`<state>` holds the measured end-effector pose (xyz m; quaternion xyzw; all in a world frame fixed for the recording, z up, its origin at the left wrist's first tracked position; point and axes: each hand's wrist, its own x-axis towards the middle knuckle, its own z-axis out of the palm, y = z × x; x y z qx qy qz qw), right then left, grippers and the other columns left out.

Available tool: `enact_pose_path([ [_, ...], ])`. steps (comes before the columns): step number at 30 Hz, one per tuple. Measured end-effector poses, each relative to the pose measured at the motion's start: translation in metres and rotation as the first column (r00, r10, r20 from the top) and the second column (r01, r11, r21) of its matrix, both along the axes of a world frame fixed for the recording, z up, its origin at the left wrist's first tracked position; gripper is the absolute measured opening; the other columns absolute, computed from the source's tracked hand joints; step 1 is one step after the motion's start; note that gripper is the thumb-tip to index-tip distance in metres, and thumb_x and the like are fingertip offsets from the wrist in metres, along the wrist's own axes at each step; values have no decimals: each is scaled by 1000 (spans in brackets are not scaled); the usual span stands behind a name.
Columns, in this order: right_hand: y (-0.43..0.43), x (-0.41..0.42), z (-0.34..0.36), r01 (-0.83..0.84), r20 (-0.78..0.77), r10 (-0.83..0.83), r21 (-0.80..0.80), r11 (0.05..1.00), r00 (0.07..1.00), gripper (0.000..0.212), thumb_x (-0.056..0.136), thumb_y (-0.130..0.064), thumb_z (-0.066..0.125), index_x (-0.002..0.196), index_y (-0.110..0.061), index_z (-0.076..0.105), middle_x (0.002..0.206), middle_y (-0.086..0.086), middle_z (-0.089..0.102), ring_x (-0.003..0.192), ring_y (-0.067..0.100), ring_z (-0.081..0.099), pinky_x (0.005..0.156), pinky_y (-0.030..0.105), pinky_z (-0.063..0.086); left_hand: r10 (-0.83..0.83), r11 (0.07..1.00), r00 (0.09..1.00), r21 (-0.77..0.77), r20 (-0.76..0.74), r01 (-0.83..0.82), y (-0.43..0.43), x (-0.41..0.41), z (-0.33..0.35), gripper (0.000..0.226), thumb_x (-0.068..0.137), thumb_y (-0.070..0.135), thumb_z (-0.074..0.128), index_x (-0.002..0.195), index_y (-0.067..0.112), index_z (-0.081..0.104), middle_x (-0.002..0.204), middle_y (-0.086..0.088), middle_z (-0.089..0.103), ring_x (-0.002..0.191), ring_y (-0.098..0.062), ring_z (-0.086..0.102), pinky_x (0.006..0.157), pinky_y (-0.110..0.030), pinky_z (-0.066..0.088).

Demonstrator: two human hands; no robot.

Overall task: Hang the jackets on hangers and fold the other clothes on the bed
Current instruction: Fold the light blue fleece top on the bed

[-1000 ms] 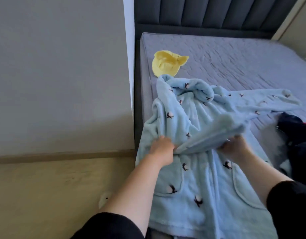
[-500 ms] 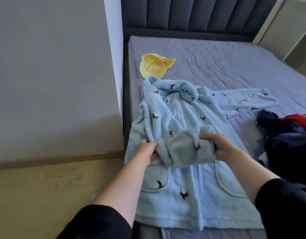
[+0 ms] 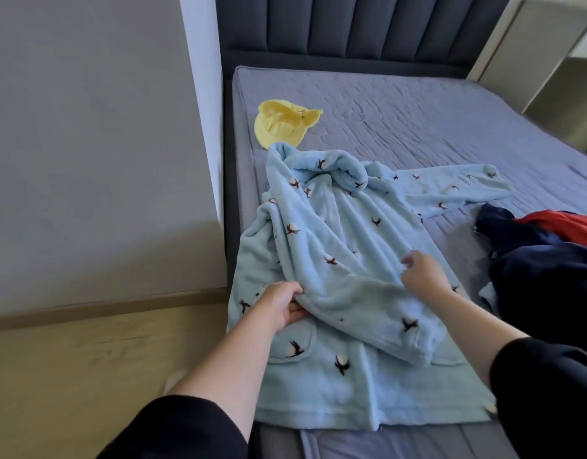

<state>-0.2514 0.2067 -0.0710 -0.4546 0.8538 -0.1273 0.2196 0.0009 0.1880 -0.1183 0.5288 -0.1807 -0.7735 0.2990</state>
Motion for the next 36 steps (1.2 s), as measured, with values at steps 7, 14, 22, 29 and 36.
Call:
enact_pose_path([
  [7,-19,51,-6,-25,482,-37,121,992,876,30,84,-32,71,91,-4,66,79,12,64,68,22,58,60,29,49,62,998,974,29,-216,-57,-1,2,7,19,89,-1,41,85,5,58,64,-6,59,54,-16,58,50,-24,52],
  [14,-25,-2,3,50,84,-66,184,982,994,26,91,-30,60,78,-7,56,88,12,56,78,24,51,68,31,42,10,993,976,116,-218,16,2,-3,11,28,92,-3,37,80,-10,61,61,-18,65,46,-22,65,43,-22,53],
  [22,-1,-3,-10,-133,178,85,283,950,980,68,72,-78,54,104,-18,59,101,-7,58,85,13,56,74,28,40,-164,772,755,-393,635,499,7,2,-5,27,84,4,46,104,5,64,103,-12,69,97,-30,63,85,-39,51],
  [29,24,-25,13,-485,536,284,282,828,795,35,68,-11,78,98,-13,61,100,6,67,86,13,67,75,30,56,-85,983,973,-175,-214,47,28,-16,16,29,95,9,44,122,16,53,110,-7,64,96,-23,60,81,-35,47],
  [36,35,-43,42,-260,421,139,246,934,896,53,85,-51,64,108,-3,63,101,7,69,88,20,67,80,34,55,-231,970,926,3,-298,243,78,-59,13,21,96,33,51,84,17,58,79,0,63,84,-17,61,72,-29,40],
])
